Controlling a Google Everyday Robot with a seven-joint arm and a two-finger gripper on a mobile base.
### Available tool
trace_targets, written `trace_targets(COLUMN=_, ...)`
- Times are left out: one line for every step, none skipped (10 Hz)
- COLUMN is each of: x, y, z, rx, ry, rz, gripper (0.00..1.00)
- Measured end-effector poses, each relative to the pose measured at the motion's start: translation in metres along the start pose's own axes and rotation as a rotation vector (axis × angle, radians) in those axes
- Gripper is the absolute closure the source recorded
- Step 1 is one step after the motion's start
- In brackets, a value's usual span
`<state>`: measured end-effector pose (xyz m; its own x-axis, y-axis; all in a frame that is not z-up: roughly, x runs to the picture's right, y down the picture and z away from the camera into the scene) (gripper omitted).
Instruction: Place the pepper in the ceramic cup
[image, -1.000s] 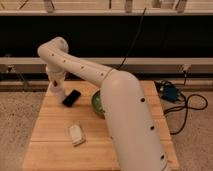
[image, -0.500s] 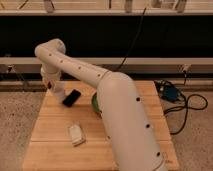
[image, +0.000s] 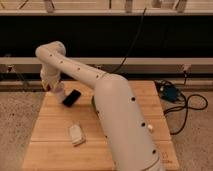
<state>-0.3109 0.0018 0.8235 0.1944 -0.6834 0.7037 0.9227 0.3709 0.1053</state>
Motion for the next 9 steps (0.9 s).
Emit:
trace_targets(x=-0.0012, y=-0.0001, z=-0.0001, rx=0.001, ry=-0.005, rz=-0.001, gripper=0.37)
trace_targets(x=-0.0032, y=-0.0004, z=0.0004, rx=0.004, ry=-0.013, rz=-0.004, gripper=0.26)
trace_targets(x=-0.0033, y=0.0001, z=-0.0004, rx=0.007, ry=-0.017, rz=-0.003, gripper=0.21)
trace_targets(x=-0.0037, y=0.0006, z=-0.0006, rx=0.011, ry=-0.021, rz=-0.002, gripper=0.20)
trace_targets(x=-0.0039, y=0.0010, z=-0.0013, rx=0.014, ry=-0.024, rz=-0.001, gripper=0.20)
trace_targets(x=-0.0049, y=0.0011, z=-0.0015, rx=0.018, ry=-0.028, rz=-0.002, gripper=0.20)
trace_targets(x=-0.0050, y=0.0014, z=-0.0022, rx=0.022, ry=-0.029, rz=-0.002, gripper=0.20)
trace_targets(x=-0.0052, y=0.0014, z=-0.0038, rx=0.028, ry=-0.029, rz=-0.002, gripper=0.20)
trace_targets(x=-0.0052, y=0.0017, z=-0.0064, rx=0.035, ry=-0.028, rz=-0.003, gripper=0.20)
